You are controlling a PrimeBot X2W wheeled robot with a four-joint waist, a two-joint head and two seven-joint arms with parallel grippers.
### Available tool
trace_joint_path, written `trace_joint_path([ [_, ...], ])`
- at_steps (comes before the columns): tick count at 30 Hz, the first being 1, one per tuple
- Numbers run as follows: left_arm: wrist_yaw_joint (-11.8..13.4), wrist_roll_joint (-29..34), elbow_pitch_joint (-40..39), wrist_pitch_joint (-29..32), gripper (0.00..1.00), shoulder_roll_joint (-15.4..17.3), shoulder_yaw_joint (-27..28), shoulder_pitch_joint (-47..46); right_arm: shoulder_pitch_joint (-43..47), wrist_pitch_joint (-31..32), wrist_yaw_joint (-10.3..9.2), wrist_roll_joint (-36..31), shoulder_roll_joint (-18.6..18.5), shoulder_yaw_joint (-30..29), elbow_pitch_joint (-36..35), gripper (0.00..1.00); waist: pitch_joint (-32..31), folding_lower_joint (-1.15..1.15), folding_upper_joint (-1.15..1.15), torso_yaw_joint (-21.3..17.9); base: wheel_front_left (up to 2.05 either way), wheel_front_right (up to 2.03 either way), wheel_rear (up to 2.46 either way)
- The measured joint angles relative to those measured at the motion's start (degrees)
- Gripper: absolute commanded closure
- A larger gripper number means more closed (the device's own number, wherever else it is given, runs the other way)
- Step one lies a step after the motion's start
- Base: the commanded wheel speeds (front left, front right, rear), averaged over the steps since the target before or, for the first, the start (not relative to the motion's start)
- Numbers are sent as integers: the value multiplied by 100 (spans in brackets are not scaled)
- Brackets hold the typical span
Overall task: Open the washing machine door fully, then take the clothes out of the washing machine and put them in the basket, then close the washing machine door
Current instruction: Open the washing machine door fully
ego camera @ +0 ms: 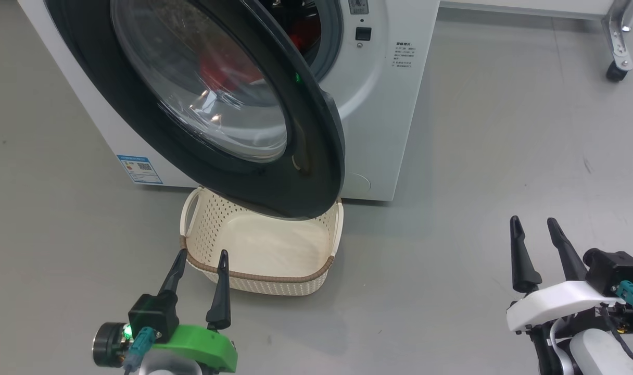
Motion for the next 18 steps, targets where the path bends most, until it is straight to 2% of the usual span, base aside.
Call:
trace_joint_path([
  [18,0,2,-67,0,0,1,7,25,371,-51,-92,-221,-18,-34,-483,0,49,0,0,-55,0,0,0],
])
